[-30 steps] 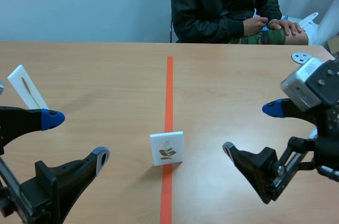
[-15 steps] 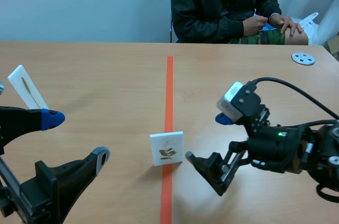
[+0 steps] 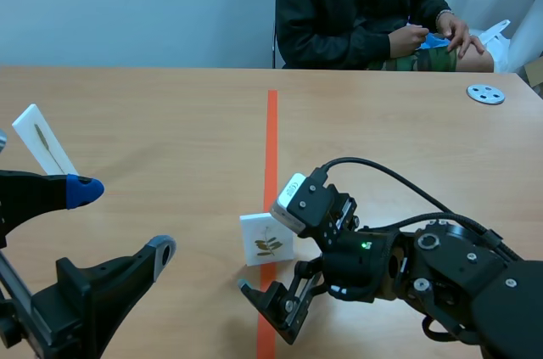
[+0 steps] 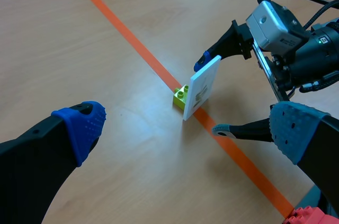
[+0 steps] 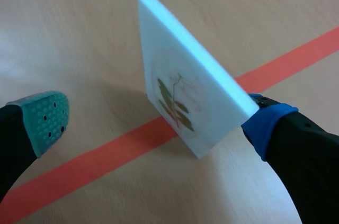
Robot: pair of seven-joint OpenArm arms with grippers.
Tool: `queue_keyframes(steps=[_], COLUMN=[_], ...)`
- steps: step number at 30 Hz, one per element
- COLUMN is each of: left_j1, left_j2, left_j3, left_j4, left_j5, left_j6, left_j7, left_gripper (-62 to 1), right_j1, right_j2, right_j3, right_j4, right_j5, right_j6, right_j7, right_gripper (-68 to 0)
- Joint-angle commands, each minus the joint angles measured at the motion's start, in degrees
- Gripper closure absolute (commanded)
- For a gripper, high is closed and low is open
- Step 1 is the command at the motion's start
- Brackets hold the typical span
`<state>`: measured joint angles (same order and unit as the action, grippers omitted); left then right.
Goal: Sort the leaf by its shape. The table is split by an orange tape line. A compound leaf with several leaflets goes to the left side, a simple leaf with one blade goes to the right side. Return to the home posture when a red brick is placed on the table.
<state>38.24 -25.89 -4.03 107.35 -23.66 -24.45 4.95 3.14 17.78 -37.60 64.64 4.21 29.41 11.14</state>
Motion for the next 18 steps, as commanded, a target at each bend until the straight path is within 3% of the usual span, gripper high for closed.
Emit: queue_keyframes(steps=[1,9,18], left_j1=[0.0,0.0,0.0], left_j2=[0.0,0.0,0.0], left_j3=[-0.3,-0.3,-0.3], left_j4=[0.3,0.3,0.3], left_j5=[-0.7,-0.7,-0.7], left_j6=[-0.3,-0.3,-0.3], left_j7=[-0.8,-0.8,-0.8], left_gripper=[-62.3,-62.3,-62.3], right_j1=[0.7,0.5,0.3], right_j2=[0.1,-0.3,-0.3], right_j3=[-0.3,-1.4,-1.4], right_j4=[1.0,1.0,1.0], right_j5=[-0.5,-1.2,-1.2], right_j6=[0.0,-0.5,-1.6], right_j7=[0.8,0.8,0.8], right_gripper=[-61.8,-38.0,-27.9])
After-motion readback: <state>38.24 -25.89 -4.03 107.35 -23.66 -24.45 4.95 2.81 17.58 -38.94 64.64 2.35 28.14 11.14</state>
